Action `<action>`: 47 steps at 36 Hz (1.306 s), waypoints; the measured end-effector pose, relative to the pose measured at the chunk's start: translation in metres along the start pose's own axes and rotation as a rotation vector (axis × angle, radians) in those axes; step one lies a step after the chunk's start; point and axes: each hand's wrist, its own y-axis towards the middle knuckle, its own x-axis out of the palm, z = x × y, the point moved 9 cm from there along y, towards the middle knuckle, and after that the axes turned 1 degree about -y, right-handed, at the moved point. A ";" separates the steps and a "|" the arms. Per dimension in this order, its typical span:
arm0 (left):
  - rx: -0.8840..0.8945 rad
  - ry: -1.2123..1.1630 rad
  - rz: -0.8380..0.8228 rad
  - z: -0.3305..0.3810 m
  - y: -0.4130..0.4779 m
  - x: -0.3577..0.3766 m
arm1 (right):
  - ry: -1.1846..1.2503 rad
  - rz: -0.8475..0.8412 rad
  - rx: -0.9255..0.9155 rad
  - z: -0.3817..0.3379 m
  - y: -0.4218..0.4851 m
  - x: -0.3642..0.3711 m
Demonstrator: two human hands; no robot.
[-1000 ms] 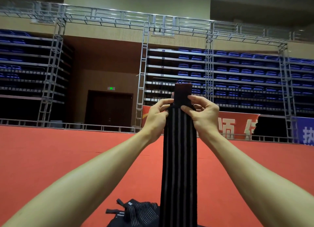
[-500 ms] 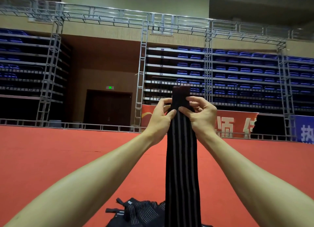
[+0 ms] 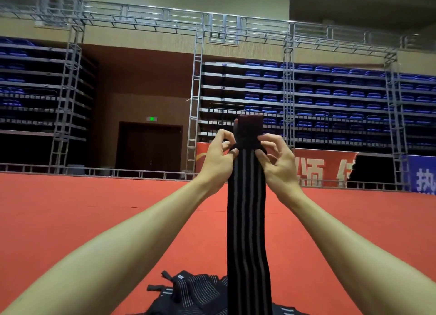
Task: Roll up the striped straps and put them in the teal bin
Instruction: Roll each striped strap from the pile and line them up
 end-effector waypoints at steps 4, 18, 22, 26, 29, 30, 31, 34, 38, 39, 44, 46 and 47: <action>-0.014 0.048 -0.090 -0.004 -0.003 0.004 | 0.046 0.030 0.022 0.005 -0.002 -0.008; -0.033 0.077 -0.086 -0.014 -0.003 0.010 | -0.029 0.035 0.026 0.004 -0.002 -0.010; -0.043 0.063 -0.077 -0.018 -0.004 0.011 | -0.065 0.024 0.032 0.011 -0.003 -0.009; -0.028 0.056 -0.067 -0.018 -0.002 0.009 | -0.063 -0.030 -0.006 0.008 -0.005 -0.003; -0.014 0.044 -0.039 -0.015 0.001 0.005 | -0.115 -0.153 -0.037 0.007 -0.009 0.011; -0.016 0.034 -0.033 -0.014 0.003 0.004 | -0.134 -0.189 -0.039 0.009 -0.011 0.015; -0.019 0.021 -0.031 -0.013 0.003 0.004 | -0.146 -0.218 -0.031 0.011 -0.013 0.019; -0.022 -0.007 -0.036 -0.012 0.004 0.004 | -0.125 -0.285 0.041 0.017 -0.017 0.026; -0.026 0.005 -0.042 -0.016 0.000 0.004 | -0.075 -0.239 0.068 0.020 -0.017 0.020; -0.022 0.011 -0.046 -0.017 -0.002 0.004 | -0.071 -0.216 0.073 0.020 -0.016 0.019; -0.042 -0.001 -0.123 -0.031 -0.025 0.012 | -0.060 -0.116 0.086 0.021 -0.013 0.014; -0.048 0.022 -0.178 -0.042 -0.037 0.016 | -0.063 -0.073 0.081 0.019 -0.010 0.010; -0.049 0.051 -0.210 -0.048 -0.043 0.019 | -0.060 -0.055 0.082 0.019 -0.008 0.008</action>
